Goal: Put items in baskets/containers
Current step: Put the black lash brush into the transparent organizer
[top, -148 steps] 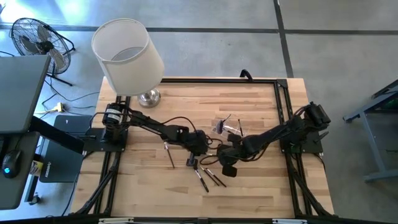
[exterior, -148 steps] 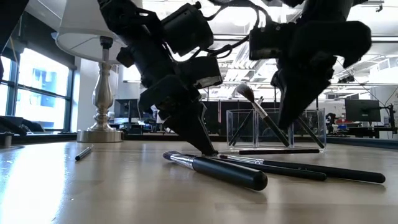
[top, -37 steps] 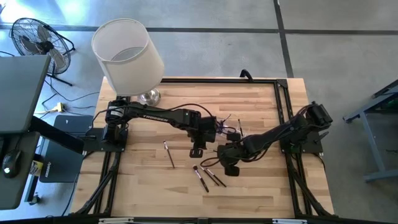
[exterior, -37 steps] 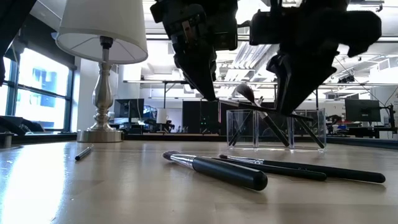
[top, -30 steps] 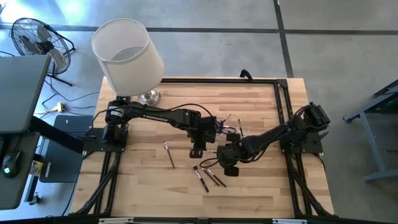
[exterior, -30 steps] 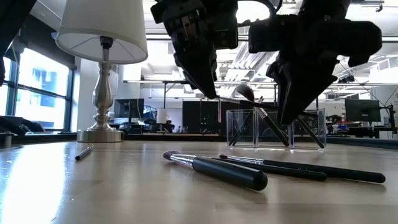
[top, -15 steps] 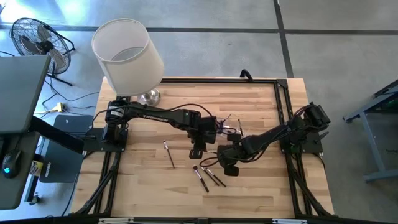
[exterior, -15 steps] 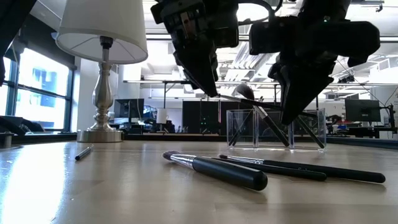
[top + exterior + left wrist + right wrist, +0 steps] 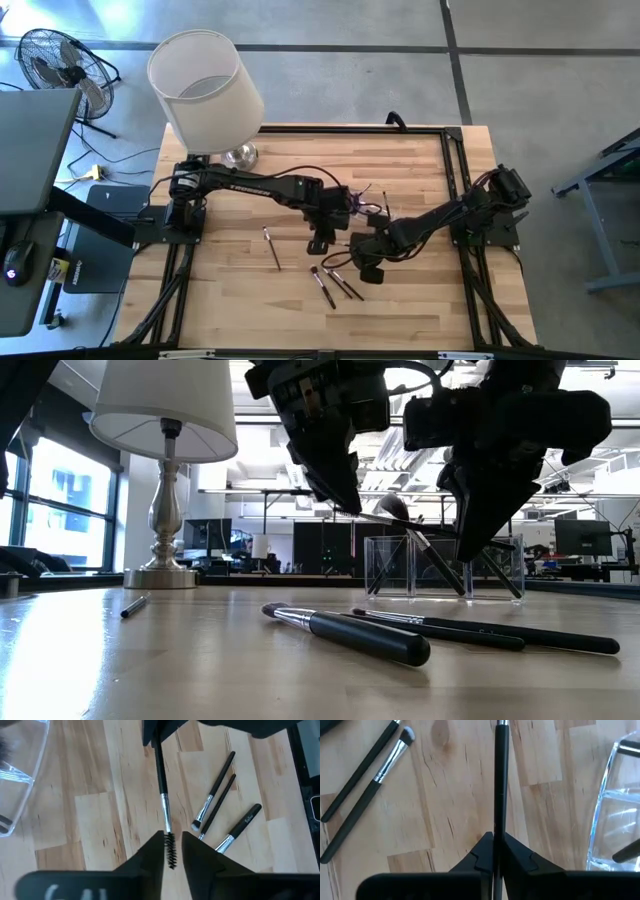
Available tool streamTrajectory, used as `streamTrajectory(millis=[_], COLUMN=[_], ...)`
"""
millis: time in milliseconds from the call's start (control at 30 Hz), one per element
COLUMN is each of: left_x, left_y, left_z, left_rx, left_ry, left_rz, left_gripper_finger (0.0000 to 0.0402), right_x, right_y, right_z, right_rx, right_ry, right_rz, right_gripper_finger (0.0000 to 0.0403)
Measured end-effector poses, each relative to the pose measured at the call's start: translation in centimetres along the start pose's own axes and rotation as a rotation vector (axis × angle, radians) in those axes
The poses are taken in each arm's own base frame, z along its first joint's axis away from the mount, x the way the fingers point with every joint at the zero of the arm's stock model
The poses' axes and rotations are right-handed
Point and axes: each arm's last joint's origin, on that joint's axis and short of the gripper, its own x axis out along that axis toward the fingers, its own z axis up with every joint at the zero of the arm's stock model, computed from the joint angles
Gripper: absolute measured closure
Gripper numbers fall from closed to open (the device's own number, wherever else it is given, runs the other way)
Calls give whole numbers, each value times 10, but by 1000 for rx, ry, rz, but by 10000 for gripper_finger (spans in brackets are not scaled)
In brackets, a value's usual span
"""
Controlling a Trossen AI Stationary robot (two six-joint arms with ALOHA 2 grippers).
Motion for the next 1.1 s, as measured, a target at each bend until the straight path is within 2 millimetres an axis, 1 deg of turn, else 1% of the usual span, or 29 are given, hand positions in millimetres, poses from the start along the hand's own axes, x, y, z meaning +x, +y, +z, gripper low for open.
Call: streamTrajectory(millis=[100,167,267,400,500,567,633,700,800,867,967,1033,1100], left_x=[-2,-9,-32,-63,-87,-99,-105,-110,-116,-115,-114,-114,-113], left_y=[5,12,24,37,40,40,36,32,23,19,10,5,-2], left_z=[-1,-2,-3,-6,-11,-15,-25,-30,-45,-53,-63,-63,-68], left_rx=[4,-29,-69,-93,-99,-91,-96,-82,-103,-117,-141,-144,-168], left_ry=[0,3,-31,-79,-113,-155,-160,-208,-236,-254,-278,-321,-320], left_rz=[-1,5,-13,-85,-82,-68,-67,-63,-88,-104,-111,-110,-91], left_gripper_finger=[310,302,302,312,325,336,347,359,376,385,397,400,400], right_x=[-1,-2,-5,-9,-12,-14,-16,-17,-9,-2,7,10,10], right_y=[1,4,12,27,37,42,48,54,55,52,43,35,26], right_z=[-4,-8,-16,-26,-32,-35,-37,-38,-45,-53,-64,-70,-74], right_rx=[37,71,126,226,363,432,476,508,584,643,738,778,795], right_ry=[28,44,50,41,21,-19,-71,-131,-235,-335,-531,-661,-793], right_rz=[-7,-17,-44,-31,-34,-46,-46,-36,57,151,289,368,411], right_gripper_finger=[394,391,387,394,393,393,395,395,395,395,395,395,395])
